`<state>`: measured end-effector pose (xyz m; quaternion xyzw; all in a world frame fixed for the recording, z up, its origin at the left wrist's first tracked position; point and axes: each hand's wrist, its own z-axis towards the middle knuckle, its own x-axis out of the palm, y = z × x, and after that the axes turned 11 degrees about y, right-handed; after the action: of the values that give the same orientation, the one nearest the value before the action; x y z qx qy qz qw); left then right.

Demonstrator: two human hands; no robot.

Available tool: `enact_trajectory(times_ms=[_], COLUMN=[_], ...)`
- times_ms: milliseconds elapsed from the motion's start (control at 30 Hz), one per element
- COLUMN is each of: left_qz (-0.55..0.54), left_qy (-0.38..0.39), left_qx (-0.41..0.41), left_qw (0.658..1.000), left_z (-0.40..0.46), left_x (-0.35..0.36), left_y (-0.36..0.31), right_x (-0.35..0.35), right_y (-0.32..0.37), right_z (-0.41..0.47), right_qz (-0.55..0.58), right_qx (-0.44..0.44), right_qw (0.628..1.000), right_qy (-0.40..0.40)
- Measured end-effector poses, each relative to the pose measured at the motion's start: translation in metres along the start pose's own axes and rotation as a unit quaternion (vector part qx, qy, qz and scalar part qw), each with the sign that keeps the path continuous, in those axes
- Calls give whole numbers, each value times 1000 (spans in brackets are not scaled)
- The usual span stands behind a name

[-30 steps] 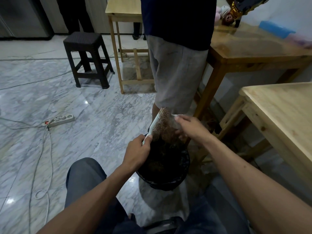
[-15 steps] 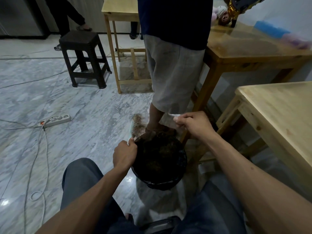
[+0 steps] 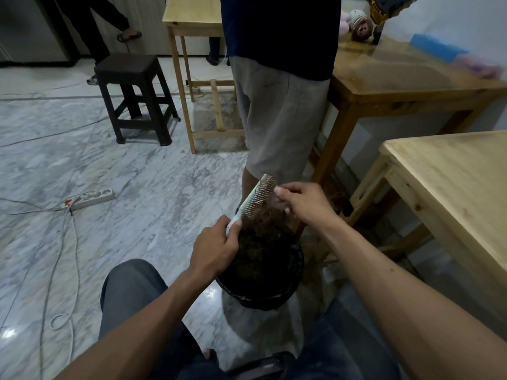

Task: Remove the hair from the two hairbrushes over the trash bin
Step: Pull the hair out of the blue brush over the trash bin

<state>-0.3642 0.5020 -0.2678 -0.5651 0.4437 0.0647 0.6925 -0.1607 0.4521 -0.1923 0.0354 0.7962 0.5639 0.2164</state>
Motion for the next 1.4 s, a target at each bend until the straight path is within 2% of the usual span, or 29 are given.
enact_trajectory(times_ms=[133, 233, 367, 467, 567, 700, 800, 867, 1000, 1067, 1167, 1267, 1400], left_qz=[57, 42, 8, -43, -59, -47, -36, -54, -86, -85, -80, -71, -67], left_qy=[-12, -25, -28, -31, -30, -23, -21, -35, -72, -83, -76, -65, -52], left_qx=[-54, -115, -139, -131, -98, -46, -35, -67, -198, -228, -214, -185, -120], left_qw=[997, 992, 990, 990, 993, 998, 999, 996, 974, 966, 971, 978, 989], left_z=[0, 0, 1, 3, 4, 1, 0, 2, 14, 16, 11, 7, 5], left_x=[-1, -2, -1, -1, -1, 0, 1, 0, -7, -11, -12, -8, -1], left_y=[8, 17, 20, 15, 9, -1, -5, -3, 16, 26, 29, 23, 11], right_x=[-10, -21, -26, -25, -16, 3, 12, 12, 0, -10, -20, -19, -7], right_y=[0, -1, -5, -10, -15, -19, -17, -15, -9, -9, -15, -24, -26], right_z=[0, -3, -13, -14, -13, -6, -2, -1, -8, -11, -11, -7, -4], right_qz=[-31, -10, 18, -31, -123, -75, -130, -170, -140, -135, -163, -204, -247], right_qx=[-9, -7, 21, 92, 148, 31, -21, -23, -6, 5, 44, 88, 85], right_qw=[997, 997, 995, 994, 980, 992, 988, 984, 990, 991, 985, 972, 957], right_qy=[-63, -81, -97, -52, 42, 102, 83, 53, 22, 5, 15, 78, 130])
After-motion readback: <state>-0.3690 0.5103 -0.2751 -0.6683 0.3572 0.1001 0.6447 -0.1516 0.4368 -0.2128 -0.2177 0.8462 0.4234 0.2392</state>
